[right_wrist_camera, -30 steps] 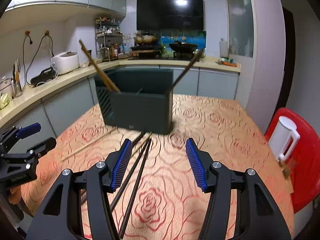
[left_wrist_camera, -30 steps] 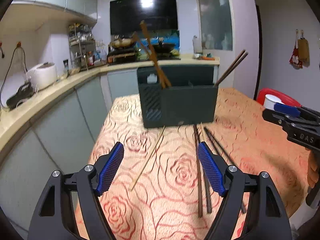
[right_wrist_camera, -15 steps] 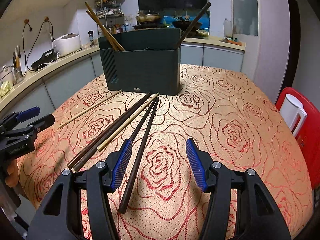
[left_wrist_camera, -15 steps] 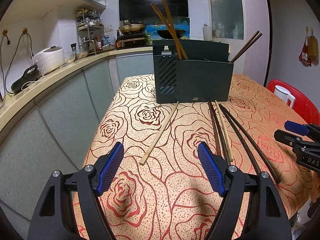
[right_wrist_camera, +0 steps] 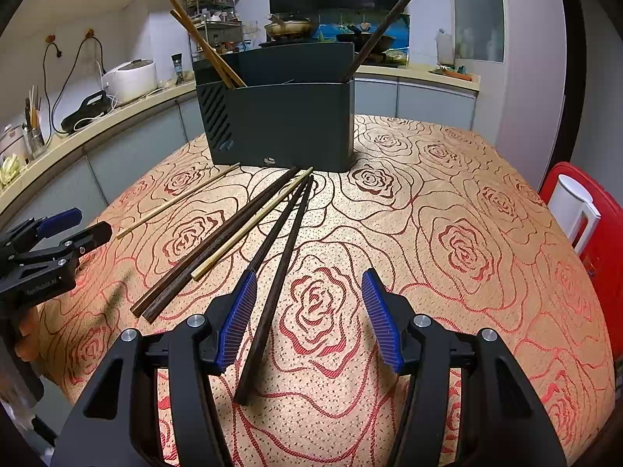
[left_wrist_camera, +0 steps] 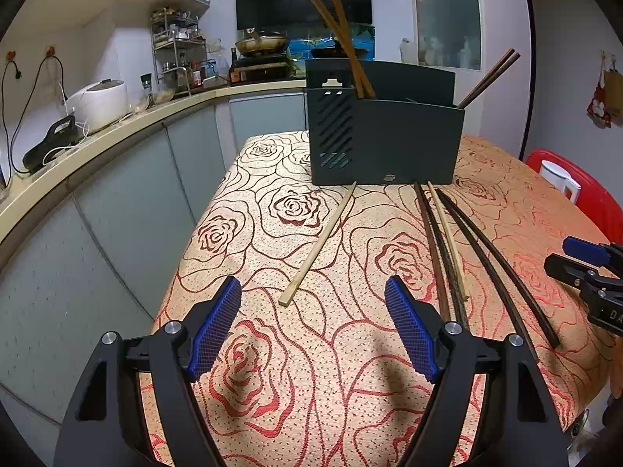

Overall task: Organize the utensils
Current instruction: 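Withdraw both tools back over the remaining chopsticks on the table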

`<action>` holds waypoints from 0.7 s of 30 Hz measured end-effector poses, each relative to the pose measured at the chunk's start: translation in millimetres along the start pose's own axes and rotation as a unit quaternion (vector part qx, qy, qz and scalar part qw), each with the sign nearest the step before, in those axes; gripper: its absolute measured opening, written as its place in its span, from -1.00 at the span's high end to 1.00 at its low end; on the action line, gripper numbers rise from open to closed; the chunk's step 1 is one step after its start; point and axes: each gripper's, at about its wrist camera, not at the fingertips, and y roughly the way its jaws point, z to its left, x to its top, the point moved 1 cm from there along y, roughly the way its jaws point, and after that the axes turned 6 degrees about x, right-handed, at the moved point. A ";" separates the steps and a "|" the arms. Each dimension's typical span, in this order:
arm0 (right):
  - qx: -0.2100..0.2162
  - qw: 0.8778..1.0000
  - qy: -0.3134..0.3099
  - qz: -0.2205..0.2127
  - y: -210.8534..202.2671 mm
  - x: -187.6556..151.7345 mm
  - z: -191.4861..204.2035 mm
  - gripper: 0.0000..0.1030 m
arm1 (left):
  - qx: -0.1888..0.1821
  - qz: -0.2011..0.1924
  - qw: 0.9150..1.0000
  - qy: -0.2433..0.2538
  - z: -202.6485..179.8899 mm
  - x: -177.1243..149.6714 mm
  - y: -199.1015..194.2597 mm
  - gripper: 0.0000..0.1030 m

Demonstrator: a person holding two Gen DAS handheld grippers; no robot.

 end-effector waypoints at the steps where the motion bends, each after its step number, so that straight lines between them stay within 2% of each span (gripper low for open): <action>1: 0.000 1.000 0.000 0.000 0.0 -0.4 0.4 -0.06 | -0.001 0.002 1.000 -0.002 0.8 -0.2 0.7 -0.43; 21: 0.015 1.000 -0.008 0.019 4.3 -8.7 8.7 -0.06 | 0.014 0.017 1.000 -0.002 9.0 -1.7 12.3 -0.43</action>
